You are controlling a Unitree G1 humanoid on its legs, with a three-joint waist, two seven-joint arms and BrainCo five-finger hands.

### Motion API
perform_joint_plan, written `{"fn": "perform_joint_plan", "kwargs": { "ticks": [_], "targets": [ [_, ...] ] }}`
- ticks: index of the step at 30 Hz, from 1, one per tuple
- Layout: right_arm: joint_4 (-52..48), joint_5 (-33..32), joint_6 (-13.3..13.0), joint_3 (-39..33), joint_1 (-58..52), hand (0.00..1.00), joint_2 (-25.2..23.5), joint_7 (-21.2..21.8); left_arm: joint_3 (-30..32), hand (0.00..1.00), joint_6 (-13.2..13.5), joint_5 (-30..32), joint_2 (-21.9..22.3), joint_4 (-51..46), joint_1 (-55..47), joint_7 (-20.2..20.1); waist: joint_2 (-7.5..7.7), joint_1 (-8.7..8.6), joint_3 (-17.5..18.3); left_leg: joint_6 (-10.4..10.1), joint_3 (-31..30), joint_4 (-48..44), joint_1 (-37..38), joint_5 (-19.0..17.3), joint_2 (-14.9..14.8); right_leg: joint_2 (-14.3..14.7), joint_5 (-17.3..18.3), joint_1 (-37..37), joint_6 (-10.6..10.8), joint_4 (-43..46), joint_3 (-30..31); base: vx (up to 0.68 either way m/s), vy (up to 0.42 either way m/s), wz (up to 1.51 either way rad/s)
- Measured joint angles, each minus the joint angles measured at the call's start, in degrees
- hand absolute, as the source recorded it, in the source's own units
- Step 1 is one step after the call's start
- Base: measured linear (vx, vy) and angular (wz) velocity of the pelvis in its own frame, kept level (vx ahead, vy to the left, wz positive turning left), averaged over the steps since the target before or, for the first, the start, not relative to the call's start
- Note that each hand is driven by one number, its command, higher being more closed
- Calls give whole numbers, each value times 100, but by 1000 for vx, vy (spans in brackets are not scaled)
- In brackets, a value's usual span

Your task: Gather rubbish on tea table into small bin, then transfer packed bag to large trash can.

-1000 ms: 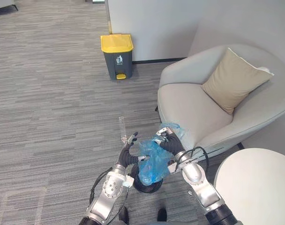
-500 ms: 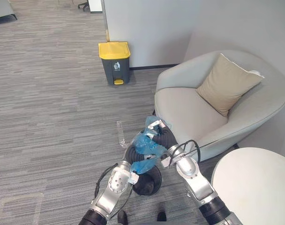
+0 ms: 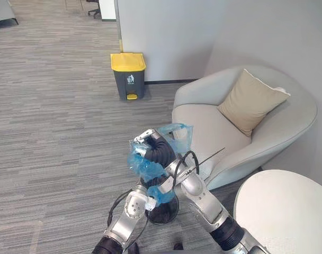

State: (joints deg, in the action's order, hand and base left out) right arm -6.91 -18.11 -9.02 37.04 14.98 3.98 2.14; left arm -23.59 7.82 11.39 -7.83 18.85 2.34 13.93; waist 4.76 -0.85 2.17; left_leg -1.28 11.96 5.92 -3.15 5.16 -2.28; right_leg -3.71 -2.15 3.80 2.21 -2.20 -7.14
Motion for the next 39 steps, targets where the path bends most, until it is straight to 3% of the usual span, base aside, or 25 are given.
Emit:
{"fn": "perform_joint_plan", "kwargs": {
  "ticks": [8,16,17,23,29,32,39],
  "targets": [
    [-137,-328,-1,200,25,100,0,-9,-1,100,-113,214,25,315,429,480,0,-29,2,-15,37,0,8,11,-8,14,-35,14,-12,-9,58,-1,6,-3],
    [-137,-306,-78,136,-302,100,0,58,17,100,-120,198,26,423,397,464,0,-100,2,-15,95,2,16,10,-10,19,-55,29,-10,-26,120,8,5,-4],
    [-136,-228,-99,123,-405,0,1,69,34,100,-120,195,26,424,356,459,0,-115,2,-16,98,3,16,10,-11,19,-55,31,-9,-25,123,0,0,0],
    [-122,310,-185,-256,-835,0,26,104,244,100,-117,170,112,416,226,441,-1,-154,1,-21,102,5,16,6,-11,16,-51,32,-4,-23,128,0,0,0],
    [206,1660,-233,-749,-1136,0,167,-120,387,100,-112,71,183,269,24,355,-5,-157,-2,-29,101,33,15,-1,-11,13,-43,29,6,-22,127,0,0,0],
    [472,2565,-233,-838,-1257,0,473,-334,507,100,-92,72,186,169,-40,313,-11,-153,-6,-30,89,35,10,-2,-6,5,-31,27,23,-21,116,0,0,0],
    [571,3845,-267,-1501,-1509,0,1027,-735,917,100,-82,-23,175,94,-367,204,-60,-142,-41,-27,60,34,-32,-2,0,2,-25,22,30,-19,89,0,0,1]
  ]
}}
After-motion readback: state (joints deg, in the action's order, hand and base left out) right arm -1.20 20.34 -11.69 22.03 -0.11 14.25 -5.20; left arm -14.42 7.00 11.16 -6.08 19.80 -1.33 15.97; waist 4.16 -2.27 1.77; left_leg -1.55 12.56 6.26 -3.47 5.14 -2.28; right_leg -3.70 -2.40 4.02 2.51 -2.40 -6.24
